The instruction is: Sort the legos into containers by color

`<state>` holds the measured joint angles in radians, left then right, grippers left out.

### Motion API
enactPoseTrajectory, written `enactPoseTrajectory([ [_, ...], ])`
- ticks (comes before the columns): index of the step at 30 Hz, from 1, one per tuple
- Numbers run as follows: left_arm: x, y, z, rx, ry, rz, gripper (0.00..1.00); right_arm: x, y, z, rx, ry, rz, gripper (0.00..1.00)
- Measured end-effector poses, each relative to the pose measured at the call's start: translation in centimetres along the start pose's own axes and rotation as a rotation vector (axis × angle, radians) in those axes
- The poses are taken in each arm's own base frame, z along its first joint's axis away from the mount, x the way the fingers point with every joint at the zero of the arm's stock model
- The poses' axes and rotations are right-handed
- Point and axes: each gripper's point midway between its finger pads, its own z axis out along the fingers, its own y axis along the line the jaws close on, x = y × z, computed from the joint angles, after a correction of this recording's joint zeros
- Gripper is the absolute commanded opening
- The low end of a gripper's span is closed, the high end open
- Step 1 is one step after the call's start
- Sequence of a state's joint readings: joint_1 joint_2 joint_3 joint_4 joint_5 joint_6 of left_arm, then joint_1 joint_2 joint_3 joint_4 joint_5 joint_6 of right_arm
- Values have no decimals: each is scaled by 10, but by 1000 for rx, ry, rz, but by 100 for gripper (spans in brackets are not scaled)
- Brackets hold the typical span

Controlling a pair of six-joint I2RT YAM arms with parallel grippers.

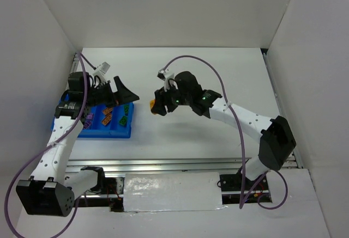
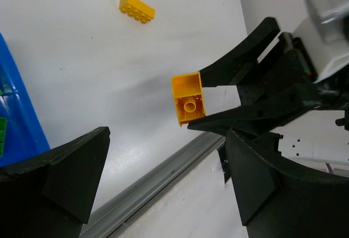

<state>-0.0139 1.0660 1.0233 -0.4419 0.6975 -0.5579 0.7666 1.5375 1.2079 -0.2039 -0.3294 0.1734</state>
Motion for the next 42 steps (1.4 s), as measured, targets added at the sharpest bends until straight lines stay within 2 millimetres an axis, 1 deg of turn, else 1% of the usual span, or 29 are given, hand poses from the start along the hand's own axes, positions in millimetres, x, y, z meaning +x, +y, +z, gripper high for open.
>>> enactPoseTrajectory([
  [3,8,-3,0,0,29,-15,98,-24,25,0,-75,-61,-41,0],
  [6,14,-1,-1,-15,55,-56,97,-42,45,0,-143,-95,-69,0],
  [9,19,1,-2,-24,72,-82,97,-57,61,5,-187,-115,-97,0],
  [11,22,0,-2,-23,83,-96,97,-62,68,9,-200,-118,-114,0],
  [15,23,5,-3,-54,80,-117,99,-58,70,20,-201,-99,-116,0],
  [20,26,10,-4,-81,85,-136,99,-55,73,24,-188,-94,-124,0],
  [27,26,11,-5,-85,85,-144,98,-55,78,28,-159,-94,-151,0],
  [33,24,21,-5,-138,64,-140,99,-52,72,40,-104,-90,-132,0],
  [42,19,25,-7,-169,39,-126,100,-55,68,44,-50,-119,-54,0],
])
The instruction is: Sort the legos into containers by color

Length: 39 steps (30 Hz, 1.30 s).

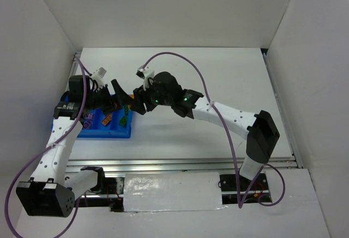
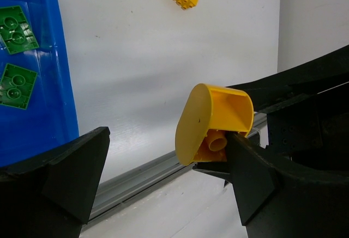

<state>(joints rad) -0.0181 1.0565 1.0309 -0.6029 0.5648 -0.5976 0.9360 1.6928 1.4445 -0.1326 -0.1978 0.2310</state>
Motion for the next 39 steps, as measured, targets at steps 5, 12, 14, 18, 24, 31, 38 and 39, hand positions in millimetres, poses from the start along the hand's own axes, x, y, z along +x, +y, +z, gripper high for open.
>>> enactPoseTrajectory([
  [5,-1,2,0,-10,-4,18,100,3,-1,2,1,-15,26,0],
  [12,-3,-17,-9,51,-10,48,100,19,-27,3,117,0,61,0],
  [14,-1,-22,-11,73,-6,58,100,24,-36,2,142,4,79,0],
  [18,1,-29,-13,107,4,62,100,27,-38,-1,122,11,86,0],
  [24,0,-31,-12,125,8,66,99,25,-16,-13,0,-27,71,0],
  [31,0,-32,-10,137,8,61,98,8,14,-21,-146,-74,19,0],
  [38,1,-34,-9,153,13,49,95,4,25,-19,-169,-74,1,0],
  [39,2,-35,-9,154,14,49,94,1,26,-17,-164,-80,-2,0],
])
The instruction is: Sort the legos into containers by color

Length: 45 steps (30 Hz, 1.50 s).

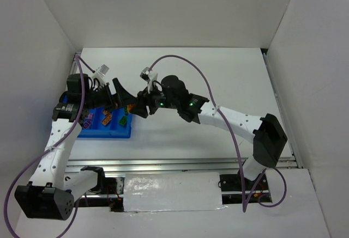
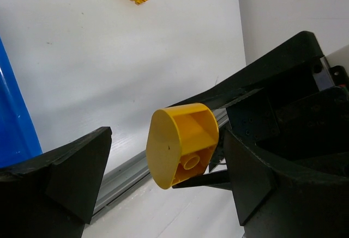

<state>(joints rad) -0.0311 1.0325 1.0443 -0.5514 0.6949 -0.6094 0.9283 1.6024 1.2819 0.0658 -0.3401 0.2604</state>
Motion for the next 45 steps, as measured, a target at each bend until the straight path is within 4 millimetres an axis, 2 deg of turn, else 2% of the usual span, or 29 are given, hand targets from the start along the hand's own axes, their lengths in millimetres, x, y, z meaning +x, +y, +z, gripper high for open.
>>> enactPoseTrajectory([
  [6,0,0,0,2,-1,4,87,-12,1,5,27,-18,-7,0],
  [7,0,0,0,2,-1,5,84,-12,0,6,31,-14,-7,0],
  [8,-1,0,0,2,-1,4,76,-11,0,6,36,-10,-9,0],
  [9,0,0,1,1,0,4,76,-11,0,7,40,-7,-9,0],
  [10,0,0,1,4,2,5,66,-9,-2,8,50,2,-8,0],
  [12,0,1,2,5,6,2,55,-5,-4,11,69,20,-7,0],
  [13,0,1,2,5,6,5,39,-3,-6,14,78,30,-8,0],
  [15,0,6,3,-15,3,0,22,-1,-10,17,104,43,-10,0],
  [19,0,13,6,-37,11,0,0,4,-15,20,141,69,-8,0],
  [23,0,15,9,-36,19,-2,0,6,-18,20,161,82,-3,3],
  [26,-1,15,9,-34,20,-2,0,6,-18,21,161,81,-3,62],
  [27,-1,15,9,-34,18,-1,0,5,-18,21,160,80,-3,99],
  [32,-3,16,7,-57,-2,9,0,11,-18,19,151,63,-2,100],
  [38,-21,34,2,-184,-86,49,0,32,-24,-1,162,69,6,100],
  [42,-44,61,-8,-354,-166,83,0,40,-34,-35,202,41,23,100],
  [45,-68,90,-30,-571,-282,91,0,31,-44,-65,244,-24,35,100],
])
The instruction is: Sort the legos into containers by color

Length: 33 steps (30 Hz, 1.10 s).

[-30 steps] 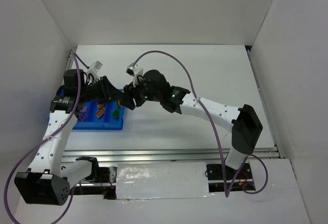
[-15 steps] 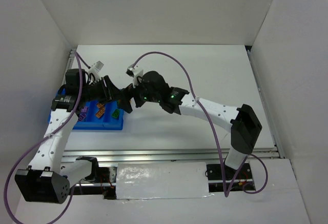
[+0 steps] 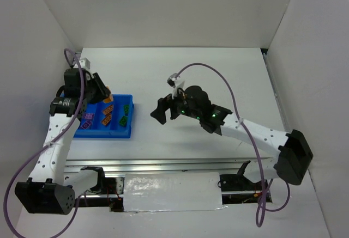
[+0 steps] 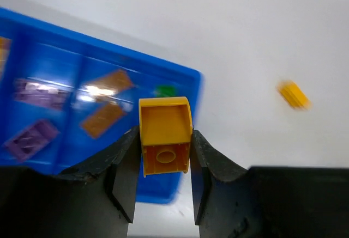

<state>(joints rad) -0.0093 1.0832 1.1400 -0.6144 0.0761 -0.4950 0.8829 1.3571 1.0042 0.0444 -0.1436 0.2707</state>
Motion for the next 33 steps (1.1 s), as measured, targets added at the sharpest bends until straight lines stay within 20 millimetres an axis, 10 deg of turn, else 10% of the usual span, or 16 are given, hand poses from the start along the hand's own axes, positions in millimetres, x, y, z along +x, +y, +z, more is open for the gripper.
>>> enactPoseTrajectory([
  [16,-75,170,15,-680,-356,391,0,-18,-24,-50,69,-139,33,100],
  [25,-61,210,28,-725,-369,470,6,-37,-18,-67,56,-210,23,100],
  [33,-11,232,47,-735,-313,470,52,-35,-17,-74,47,-229,17,100],
])
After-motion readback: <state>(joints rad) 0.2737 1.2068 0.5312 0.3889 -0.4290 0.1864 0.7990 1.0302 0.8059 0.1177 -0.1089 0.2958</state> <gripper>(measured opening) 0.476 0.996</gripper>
